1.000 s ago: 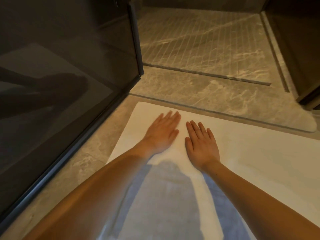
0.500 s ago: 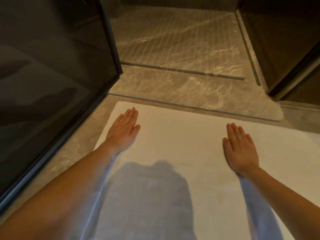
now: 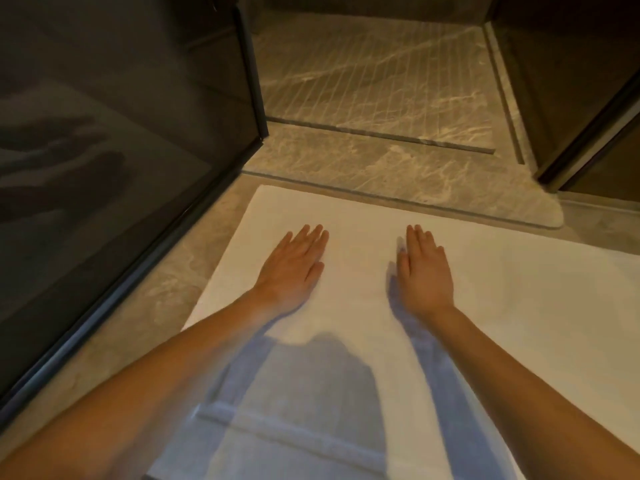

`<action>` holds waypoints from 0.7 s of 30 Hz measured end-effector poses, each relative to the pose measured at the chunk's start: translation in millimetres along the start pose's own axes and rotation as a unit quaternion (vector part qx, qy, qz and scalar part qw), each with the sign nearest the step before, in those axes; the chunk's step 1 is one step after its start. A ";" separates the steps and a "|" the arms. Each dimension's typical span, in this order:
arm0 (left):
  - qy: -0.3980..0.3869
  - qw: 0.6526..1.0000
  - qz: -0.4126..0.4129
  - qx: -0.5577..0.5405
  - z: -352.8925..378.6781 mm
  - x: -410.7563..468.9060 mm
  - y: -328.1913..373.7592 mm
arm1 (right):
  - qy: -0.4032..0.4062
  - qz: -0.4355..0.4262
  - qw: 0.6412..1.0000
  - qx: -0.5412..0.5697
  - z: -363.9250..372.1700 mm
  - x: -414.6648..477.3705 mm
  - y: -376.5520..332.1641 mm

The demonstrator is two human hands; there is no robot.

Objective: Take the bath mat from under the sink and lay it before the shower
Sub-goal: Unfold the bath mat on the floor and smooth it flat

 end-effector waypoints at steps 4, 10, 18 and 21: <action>-0.044 0.999 -0.009 0.025 32.3 -26.2 25.0 | -0.041 -0.083 0.994 0.049 50.0 -45.2 -85.1; -0.038 0.998 -0.009 0.041 34.6 -35.4 7.5 | -0.062 -0.079 0.994 -0.043 73.0 -53.2 -68.9; -0.019 0.996 -0.075 0.045 15.7 -69.7 -65.3 | -0.040 0.034 0.995 -0.082 24.8 -79.2 64.3; -0.039 0.992 -0.101 0.058 11.7 -76.9 -77.9 | -0.048 0.061 0.993 -0.089 11.6 -88.9 90.1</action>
Point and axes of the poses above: each hand's wrist, its own x-axis towards the middle knuckle, its own z-axis out of the palm, y = z × x, the point moved 9 cm from there along x, towards the middle knuckle, and after that the axes turned 4 degrees about y, right-handed, at the moved point
